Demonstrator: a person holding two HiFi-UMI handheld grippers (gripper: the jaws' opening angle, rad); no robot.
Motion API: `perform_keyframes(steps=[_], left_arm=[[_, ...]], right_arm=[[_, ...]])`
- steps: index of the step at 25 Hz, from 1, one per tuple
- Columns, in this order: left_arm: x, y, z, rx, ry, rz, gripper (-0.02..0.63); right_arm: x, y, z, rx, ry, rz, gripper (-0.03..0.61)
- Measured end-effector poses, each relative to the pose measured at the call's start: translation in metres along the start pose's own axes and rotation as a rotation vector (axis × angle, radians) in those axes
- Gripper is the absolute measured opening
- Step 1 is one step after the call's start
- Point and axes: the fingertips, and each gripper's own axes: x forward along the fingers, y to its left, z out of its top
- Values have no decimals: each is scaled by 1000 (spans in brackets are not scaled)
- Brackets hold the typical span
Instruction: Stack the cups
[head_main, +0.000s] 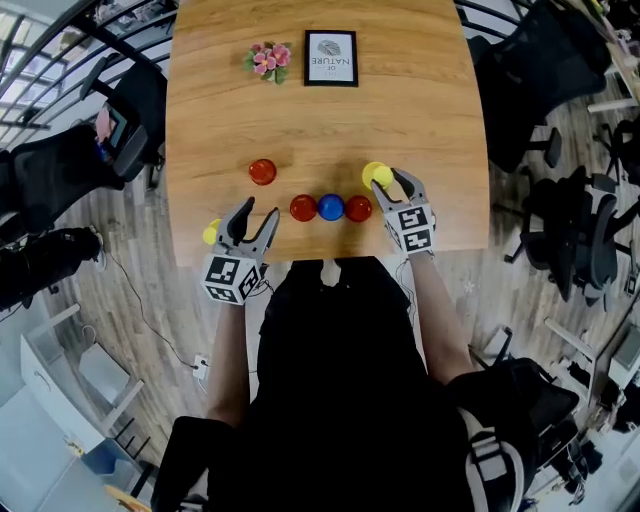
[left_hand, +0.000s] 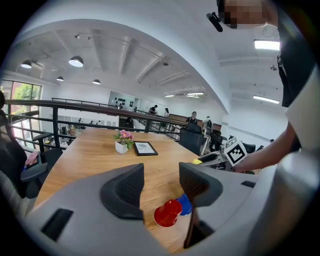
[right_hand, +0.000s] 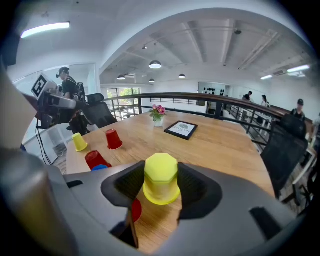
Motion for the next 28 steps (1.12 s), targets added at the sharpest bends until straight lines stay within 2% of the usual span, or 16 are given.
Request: perform_keyframes(steps=[13,22,28], left_arm=[[-16,20,-13,8,24,-75,242],[-17,23,-18,26,32,-123,242],[-15,24,-18,33,35,-145,244]], right_arm=[[-30,68,31,-18,-33,22,219],[-31,101,27,-46,-3,55,219],[-31,107,21,-45,20,51,219]])
